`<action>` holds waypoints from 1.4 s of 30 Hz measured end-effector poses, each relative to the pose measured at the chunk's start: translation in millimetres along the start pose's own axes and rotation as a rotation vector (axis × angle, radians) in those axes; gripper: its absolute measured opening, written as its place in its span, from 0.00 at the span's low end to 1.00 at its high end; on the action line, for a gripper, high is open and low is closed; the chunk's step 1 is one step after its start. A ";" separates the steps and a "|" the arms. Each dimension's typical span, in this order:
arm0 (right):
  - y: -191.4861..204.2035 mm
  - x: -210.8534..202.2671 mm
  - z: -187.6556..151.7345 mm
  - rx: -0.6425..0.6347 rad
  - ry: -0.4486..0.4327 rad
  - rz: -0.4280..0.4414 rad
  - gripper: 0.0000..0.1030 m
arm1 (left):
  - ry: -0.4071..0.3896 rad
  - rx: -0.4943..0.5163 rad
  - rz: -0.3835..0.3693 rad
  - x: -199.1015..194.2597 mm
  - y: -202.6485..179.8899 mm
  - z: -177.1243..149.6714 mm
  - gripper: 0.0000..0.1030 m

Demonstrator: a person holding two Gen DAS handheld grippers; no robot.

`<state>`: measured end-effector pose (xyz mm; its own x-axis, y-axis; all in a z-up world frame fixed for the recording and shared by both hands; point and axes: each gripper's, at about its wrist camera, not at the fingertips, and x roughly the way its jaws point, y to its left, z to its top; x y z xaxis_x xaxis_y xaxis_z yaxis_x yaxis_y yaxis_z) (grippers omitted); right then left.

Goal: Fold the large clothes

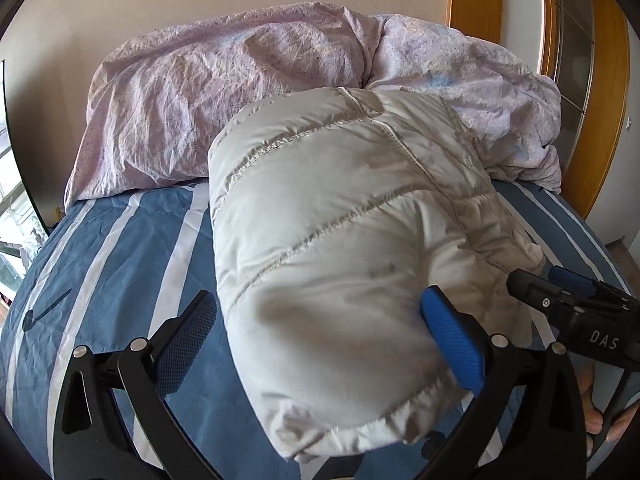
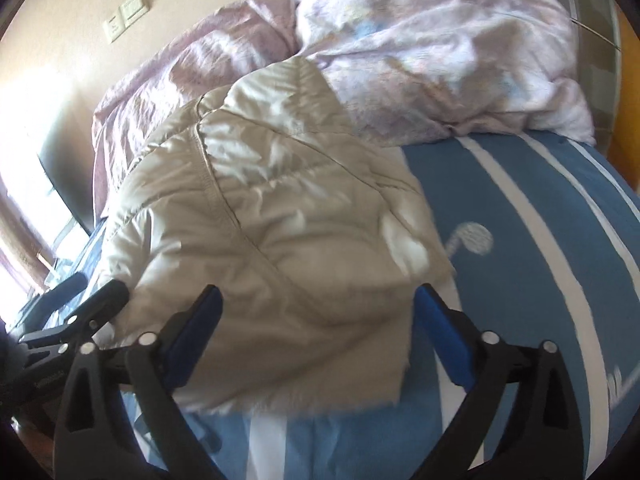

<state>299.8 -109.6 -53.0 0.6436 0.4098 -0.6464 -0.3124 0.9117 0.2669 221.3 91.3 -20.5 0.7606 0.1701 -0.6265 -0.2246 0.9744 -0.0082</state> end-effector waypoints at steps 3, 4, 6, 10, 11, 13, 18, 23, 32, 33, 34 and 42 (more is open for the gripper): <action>-5.5 -17.8 -9.9 0.039 -0.013 -0.028 0.97 | 0.018 -0.012 0.000 -15.3 4.9 -8.2 0.99; -7.1 -25.3 -14.3 0.053 -0.020 -0.038 0.97 | 0.019 -0.016 -0.001 -20.7 6.6 -11.7 0.99; -8.4 -37.4 -21.2 0.070 -0.026 -0.049 0.98 | 0.017 -0.022 0.005 -32.7 11.4 -20.8 0.99; -7.6 -63.1 -36.2 0.101 -0.027 -0.033 0.98 | 0.022 -0.037 0.006 -53.2 17.9 -36.9 0.99; -6.1 -67.5 -39.0 0.107 -0.029 -0.029 0.98 | 0.022 -0.043 0.004 -58.7 19.4 -40.8 0.99; -4.4 -79.1 -45.7 0.123 -0.035 -0.009 0.98 | 0.025 -0.060 -0.006 -68.2 21.7 -47.4 0.99; 0.2 -105.7 -63.1 0.144 -0.053 0.009 0.98 | 0.027 -0.078 -0.021 -92.7 21.2 -62.5 0.99; 6.7 -121.7 -78.6 0.137 -0.051 0.018 0.98 | 0.012 -0.076 -0.029 -114.6 17.8 -72.1 0.99; 11.6 -145.2 -97.0 0.134 -0.060 0.047 0.98 | 0.034 -0.053 -0.046 -135.0 5.4 -75.8 0.99; 12.1 -148.2 -98.6 0.136 -0.061 0.055 0.98 | 0.038 -0.054 -0.051 -136.5 4.6 -76.3 0.99; 12.5 -150.2 -99.2 0.137 -0.062 0.058 0.98 | 0.041 -0.054 -0.056 -137.9 3.7 -76.1 0.99; 15.4 -167.8 -106.7 0.149 -0.081 0.087 0.98 | 0.027 -0.042 -0.054 -151.6 -4.2 -76.7 0.99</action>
<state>112.5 -167.5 -16.7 0.6749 0.4828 -0.5580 -0.2665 0.8647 0.4258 60.3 50.2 14.7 0.7559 0.1128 -0.6449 -0.2095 0.9749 -0.0751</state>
